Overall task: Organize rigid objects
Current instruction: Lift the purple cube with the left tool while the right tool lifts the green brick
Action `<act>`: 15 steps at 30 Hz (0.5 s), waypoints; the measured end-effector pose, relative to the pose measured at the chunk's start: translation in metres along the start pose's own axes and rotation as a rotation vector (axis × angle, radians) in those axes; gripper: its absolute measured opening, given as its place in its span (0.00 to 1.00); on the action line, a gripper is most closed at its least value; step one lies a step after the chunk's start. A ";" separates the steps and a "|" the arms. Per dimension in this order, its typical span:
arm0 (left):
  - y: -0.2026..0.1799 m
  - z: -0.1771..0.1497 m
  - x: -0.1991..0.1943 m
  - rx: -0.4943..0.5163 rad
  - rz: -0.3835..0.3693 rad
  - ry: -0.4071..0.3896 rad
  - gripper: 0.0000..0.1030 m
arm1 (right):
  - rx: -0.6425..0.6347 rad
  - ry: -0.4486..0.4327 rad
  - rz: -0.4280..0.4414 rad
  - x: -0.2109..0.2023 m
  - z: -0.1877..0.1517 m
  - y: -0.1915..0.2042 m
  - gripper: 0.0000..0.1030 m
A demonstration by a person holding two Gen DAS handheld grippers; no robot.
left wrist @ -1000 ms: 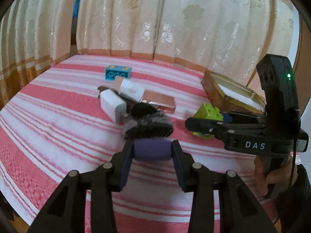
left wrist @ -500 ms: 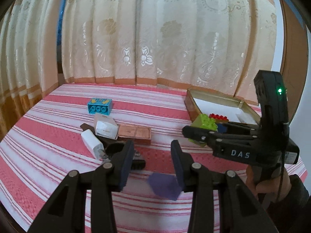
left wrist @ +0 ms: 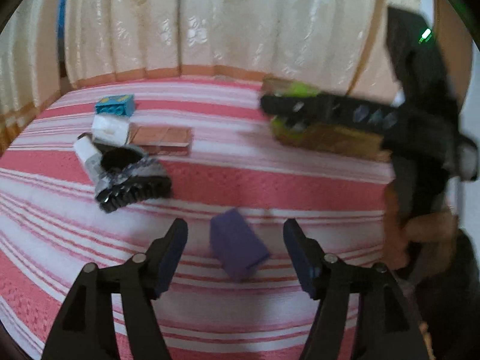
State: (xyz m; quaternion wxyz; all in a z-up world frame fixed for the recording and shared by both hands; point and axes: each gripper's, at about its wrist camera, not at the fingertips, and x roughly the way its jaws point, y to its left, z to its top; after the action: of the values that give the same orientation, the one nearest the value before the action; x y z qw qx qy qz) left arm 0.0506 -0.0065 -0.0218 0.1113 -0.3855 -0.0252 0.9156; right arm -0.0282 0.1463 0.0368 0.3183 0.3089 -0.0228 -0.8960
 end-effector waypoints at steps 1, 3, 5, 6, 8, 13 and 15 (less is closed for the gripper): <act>0.001 -0.002 0.006 -0.002 0.012 0.024 0.47 | 0.005 0.001 0.002 0.000 0.000 -0.001 0.45; 0.001 -0.005 0.006 0.011 0.016 0.004 0.24 | 0.009 0.004 0.006 0.000 0.000 -0.002 0.45; 0.006 -0.005 0.007 -0.013 -0.010 0.003 0.18 | 0.004 0.007 0.002 0.001 0.000 -0.001 0.45; 0.011 -0.004 0.008 -0.041 -0.033 0.004 0.18 | -0.001 0.007 -0.005 0.001 0.000 0.000 0.45; 0.017 -0.003 0.008 -0.073 -0.062 -0.002 0.18 | -0.008 0.001 -0.017 -0.001 0.000 0.000 0.45; 0.010 0.004 0.005 -0.030 -0.029 -0.038 0.17 | -0.006 -0.021 -0.027 -0.007 0.000 -0.003 0.45; 0.002 0.012 -0.001 -0.013 -0.030 -0.058 0.17 | -0.007 -0.037 -0.036 -0.012 0.000 -0.006 0.45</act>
State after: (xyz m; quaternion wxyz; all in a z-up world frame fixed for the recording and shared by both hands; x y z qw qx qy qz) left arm 0.0419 -0.0084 -0.0131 0.1215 -0.3589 -0.0399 0.9246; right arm -0.0247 0.1585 0.0421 0.3026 0.2914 -0.0201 -0.9073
